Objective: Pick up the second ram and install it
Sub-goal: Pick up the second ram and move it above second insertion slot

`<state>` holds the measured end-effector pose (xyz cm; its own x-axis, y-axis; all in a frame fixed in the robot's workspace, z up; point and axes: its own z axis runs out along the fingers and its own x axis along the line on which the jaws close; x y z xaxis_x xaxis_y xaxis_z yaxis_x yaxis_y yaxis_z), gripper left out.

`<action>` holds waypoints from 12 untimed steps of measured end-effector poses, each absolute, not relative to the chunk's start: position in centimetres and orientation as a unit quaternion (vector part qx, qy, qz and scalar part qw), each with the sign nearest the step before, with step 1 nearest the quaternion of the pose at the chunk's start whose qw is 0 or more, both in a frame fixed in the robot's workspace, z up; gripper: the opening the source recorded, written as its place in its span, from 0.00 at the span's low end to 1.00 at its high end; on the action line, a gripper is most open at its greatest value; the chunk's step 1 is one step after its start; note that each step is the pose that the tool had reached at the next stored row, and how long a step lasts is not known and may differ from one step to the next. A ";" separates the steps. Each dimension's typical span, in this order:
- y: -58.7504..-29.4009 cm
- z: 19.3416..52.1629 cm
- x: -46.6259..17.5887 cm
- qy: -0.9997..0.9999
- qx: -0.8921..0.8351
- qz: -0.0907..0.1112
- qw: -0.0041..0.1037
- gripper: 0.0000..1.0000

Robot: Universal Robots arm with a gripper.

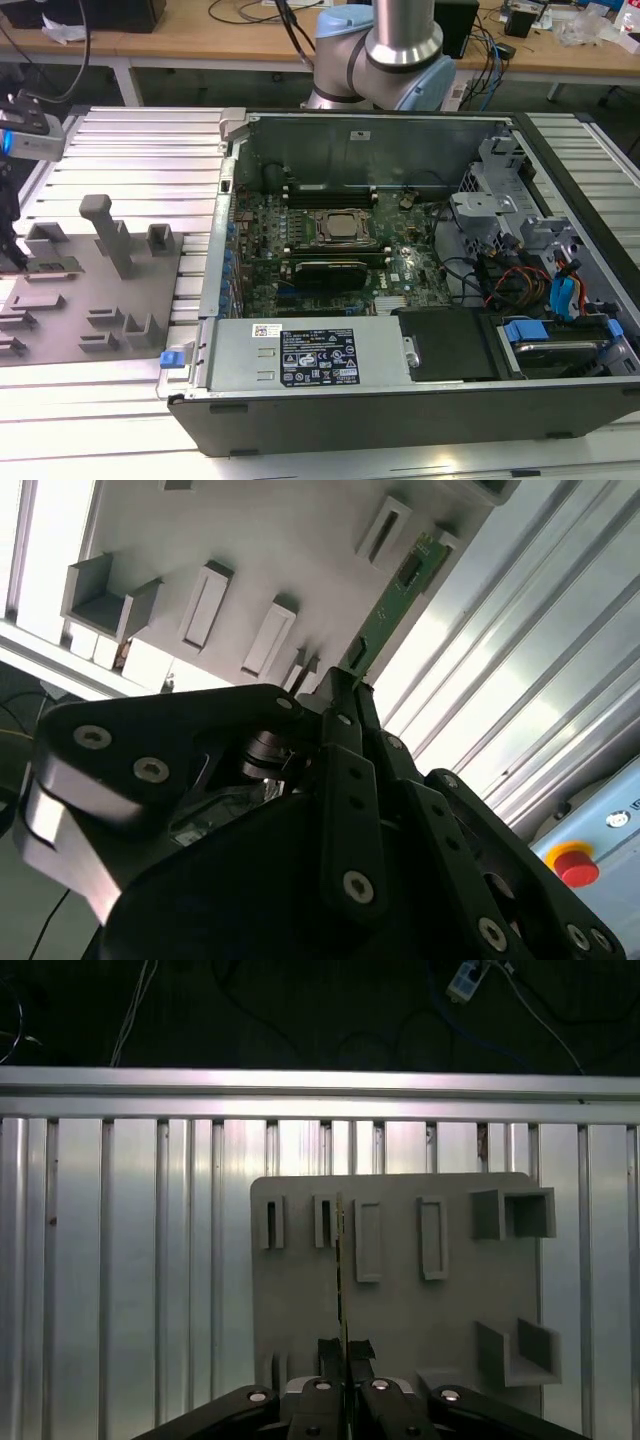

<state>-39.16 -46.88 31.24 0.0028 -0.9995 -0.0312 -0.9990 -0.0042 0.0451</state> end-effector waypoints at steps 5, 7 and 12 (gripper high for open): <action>-46.9 32.5 -39.2 -0.706 0.708 -0.027 0.005 0.13; -46.9 33.0 -39.2 -0.706 0.708 -0.027 0.005 0.13; -46.9 33.9 -39.2 -0.706 0.708 -0.027 0.005 0.13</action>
